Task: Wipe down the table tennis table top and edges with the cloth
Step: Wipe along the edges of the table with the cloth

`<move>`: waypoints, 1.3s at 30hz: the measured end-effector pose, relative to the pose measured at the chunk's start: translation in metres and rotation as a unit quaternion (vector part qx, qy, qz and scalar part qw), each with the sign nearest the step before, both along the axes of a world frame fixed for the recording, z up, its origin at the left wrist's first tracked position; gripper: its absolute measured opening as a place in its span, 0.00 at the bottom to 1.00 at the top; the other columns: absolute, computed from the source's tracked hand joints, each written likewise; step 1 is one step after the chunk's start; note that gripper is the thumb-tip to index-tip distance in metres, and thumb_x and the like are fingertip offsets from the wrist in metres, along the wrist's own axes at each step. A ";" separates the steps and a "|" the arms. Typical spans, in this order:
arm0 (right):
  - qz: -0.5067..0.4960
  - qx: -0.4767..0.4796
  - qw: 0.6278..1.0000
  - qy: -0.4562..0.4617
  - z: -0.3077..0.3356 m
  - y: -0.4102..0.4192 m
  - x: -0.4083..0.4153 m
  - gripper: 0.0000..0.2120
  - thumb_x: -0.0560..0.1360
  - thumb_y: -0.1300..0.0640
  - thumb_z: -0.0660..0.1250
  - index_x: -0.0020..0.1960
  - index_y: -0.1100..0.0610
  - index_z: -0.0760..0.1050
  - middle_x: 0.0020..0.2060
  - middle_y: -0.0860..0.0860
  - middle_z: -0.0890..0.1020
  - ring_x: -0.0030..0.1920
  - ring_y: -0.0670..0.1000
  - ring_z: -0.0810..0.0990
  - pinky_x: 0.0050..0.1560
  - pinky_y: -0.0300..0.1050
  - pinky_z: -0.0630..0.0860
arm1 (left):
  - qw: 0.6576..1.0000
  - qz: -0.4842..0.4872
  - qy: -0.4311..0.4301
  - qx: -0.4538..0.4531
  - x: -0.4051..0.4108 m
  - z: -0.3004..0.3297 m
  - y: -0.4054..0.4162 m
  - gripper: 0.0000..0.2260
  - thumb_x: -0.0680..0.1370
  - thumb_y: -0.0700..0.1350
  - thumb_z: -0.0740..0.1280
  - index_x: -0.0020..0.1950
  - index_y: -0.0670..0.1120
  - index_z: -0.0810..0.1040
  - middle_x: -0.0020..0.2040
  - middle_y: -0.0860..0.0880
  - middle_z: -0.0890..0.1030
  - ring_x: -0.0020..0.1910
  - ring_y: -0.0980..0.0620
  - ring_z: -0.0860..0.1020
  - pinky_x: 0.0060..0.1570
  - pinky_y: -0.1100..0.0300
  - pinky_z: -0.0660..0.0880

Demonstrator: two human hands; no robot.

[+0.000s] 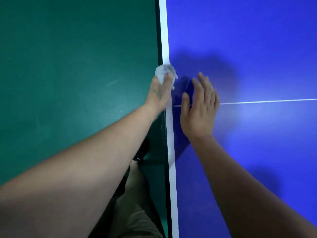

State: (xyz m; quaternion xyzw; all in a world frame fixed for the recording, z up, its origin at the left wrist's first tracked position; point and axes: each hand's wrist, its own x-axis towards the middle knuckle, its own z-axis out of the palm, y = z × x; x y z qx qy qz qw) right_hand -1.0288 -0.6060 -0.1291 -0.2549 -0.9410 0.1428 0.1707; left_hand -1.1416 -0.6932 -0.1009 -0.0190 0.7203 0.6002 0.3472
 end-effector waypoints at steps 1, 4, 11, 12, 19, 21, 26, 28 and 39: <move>0.003 0.005 1.000 0.005 -0.003 0.009 -0.024 0.21 0.87 0.53 0.60 0.77 0.60 0.73 0.80 0.55 0.72 0.81 0.57 0.68 0.81 0.57 0.60 | 1.000 0.002 -0.003 0.000 0.009 -0.003 -0.002 0.07 0.90 0.41 0.57 0.59 0.39 0.71 0.42 0.53 0.72 0.31 0.70 0.73 0.38 0.75 0.70; 0.024 0.003 1.000 0.003 -0.011 0.038 -0.089 0.22 0.88 0.53 0.57 0.77 0.60 0.73 0.80 0.55 0.71 0.82 0.58 0.66 0.83 0.57 0.58 | 1.000 -0.013 -0.004 0.008 0.047 -0.018 -0.018 0.11 0.90 0.43 0.54 0.57 0.37 0.71 0.43 0.51 0.72 0.36 0.65 0.72 0.42 0.71 0.71; 0.022 -0.005 0.996 -0.090 -0.014 0.067 -0.158 0.27 0.89 0.51 0.47 0.85 0.58 0.61 0.86 0.51 0.60 0.86 0.54 0.54 0.86 0.55 0.49 | 0.998 0.003 -0.048 0.041 0.079 -0.032 -0.031 0.09 0.87 0.53 0.58 0.60 0.52 0.76 0.54 0.49 0.78 0.45 0.54 0.74 0.52 0.60 0.74; 0.019 -0.004 0.995 -0.096 -0.014 0.067 -0.157 0.27 0.89 0.51 0.47 0.86 0.58 0.60 0.86 0.51 0.59 0.86 0.53 0.54 0.86 0.55 0.48 | 0.998 0.002 -0.055 0.027 0.072 -0.033 -0.028 0.10 0.87 0.55 0.58 0.59 0.53 0.76 0.54 0.50 0.78 0.45 0.53 0.74 0.54 0.57 0.74; 0.013 0.010 0.995 -0.097 -0.016 0.069 -0.157 0.25 0.89 0.55 0.49 0.85 0.59 0.60 0.85 0.51 0.61 0.86 0.54 0.56 0.86 0.56 0.50 | 0.999 0.029 -0.037 0.021 -0.051 -0.026 0.026 0.11 0.90 0.41 0.55 0.55 0.39 0.75 0.40 0.51 0.73 0.34 0.63 0.72 0.42 0.72 0.70; 0.011 0.013 0.995 -0.098 -0.016 0.069 -0.157 0.25 0.89 0.56 0.50 0.85 0.59 0.60 0.85 0.52 0.61 0.86 0.54 0.56 0.85 0.57 0.52 | 0.999 0.030 -0.034 0.010 -0.097 -0.030 0.046 0.13 0.89 0.40 0.55 0.57 0.37 0.77 0.40 0.50 0.73 0.32 0.65 0.72 0.41 0.74 0.70; 0.008 0.001 0.994 -0.105 -0.017 0.070 -0.158 0.26 0.88 0.58 0.52 0.85 0.59 0.60 0.85 0.52 0.61 0.86 0.54 0.56 0.85 0.59 0.54 | 0.997 0.015 -0.077 -0.007 -0.172 -0.030 0.073 0.13 0.90 0.51 0.56 0.66 0.46 0.75 0.49 0.56 0.76 0.41 0.70 0.75 0.42 0.79 0.69; 0.008 -0.003 0.994 -0.109 -0.016 0.071 -0.159 0.26 0.88 0.58 0.52 0.85 0.59 0.60 0.86 0.52 0.60 0.86 0.54 0.56 0.85 0.60 0.55 | 0.999 0.013 -0.044 -0.005 -0.167 -0.027 0.072 0.11 0.90 0.49 0.56 0.63 0.46 0.74 0.50 0.55 0.76 0.39 0.71 0.75 0.43 0.78 0.69; 0.023 -0.029 0.993 -0.111 -0.015 0.073 -0.159 0.26 0.87 0.59 0.53 0.85 0.60 0.61 0.85 0.53 0.61 0.86 0.56 0.56 0.84 0.62 0.55 | 0.993 -0.014 -0.113 -0.018 -0.126 -0.027 0.045 0.20 0.81 0.57 0.58 0.67 0.45 0.72 0.56 0.47 0.80 0.44 0.63 0.77 0.52 0.69 0.72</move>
